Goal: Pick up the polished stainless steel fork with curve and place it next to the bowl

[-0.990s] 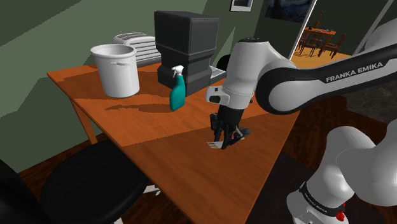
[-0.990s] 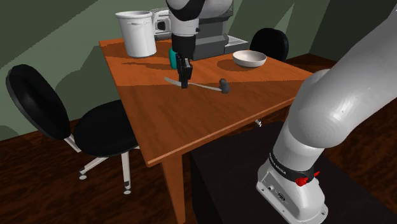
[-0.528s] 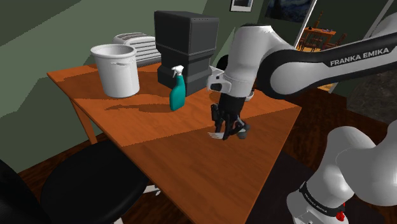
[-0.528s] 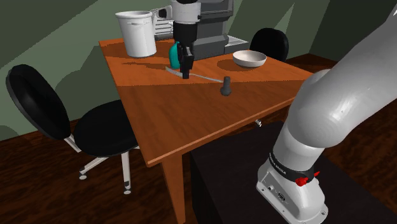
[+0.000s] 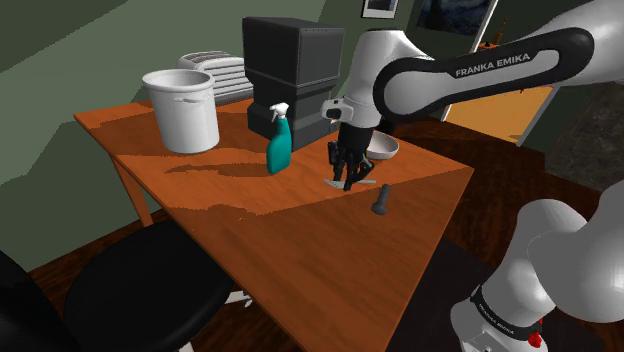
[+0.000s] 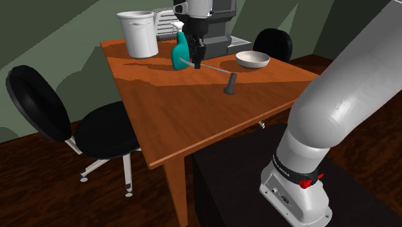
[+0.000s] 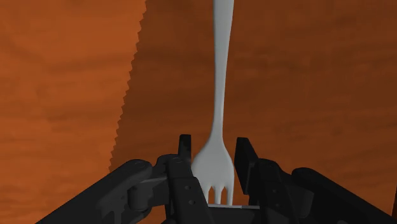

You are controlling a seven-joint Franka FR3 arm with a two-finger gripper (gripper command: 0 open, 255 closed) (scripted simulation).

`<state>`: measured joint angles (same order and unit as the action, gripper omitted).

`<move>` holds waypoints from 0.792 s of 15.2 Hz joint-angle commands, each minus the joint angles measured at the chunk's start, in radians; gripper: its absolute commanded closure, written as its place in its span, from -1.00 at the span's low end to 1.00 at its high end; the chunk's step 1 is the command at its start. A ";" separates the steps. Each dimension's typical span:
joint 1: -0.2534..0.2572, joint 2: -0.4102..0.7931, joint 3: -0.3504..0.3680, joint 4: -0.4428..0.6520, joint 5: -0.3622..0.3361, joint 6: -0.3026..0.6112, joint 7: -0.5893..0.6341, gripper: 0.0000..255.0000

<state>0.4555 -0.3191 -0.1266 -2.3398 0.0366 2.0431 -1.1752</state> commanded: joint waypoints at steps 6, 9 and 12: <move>-0.055 0.160 -0.108 0.169 0.005 -0.019 -0.169 1.00; -0.079 0.240 -0.147 0.258 0.022 -0.035 -0.240 1.00; -0.106 0.327 -0.180 0.359 0.047 -0.057 -0.310 1.00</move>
<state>0.3608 -0.0178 -0.2932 -2.0116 0.0766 1.9939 -1.4571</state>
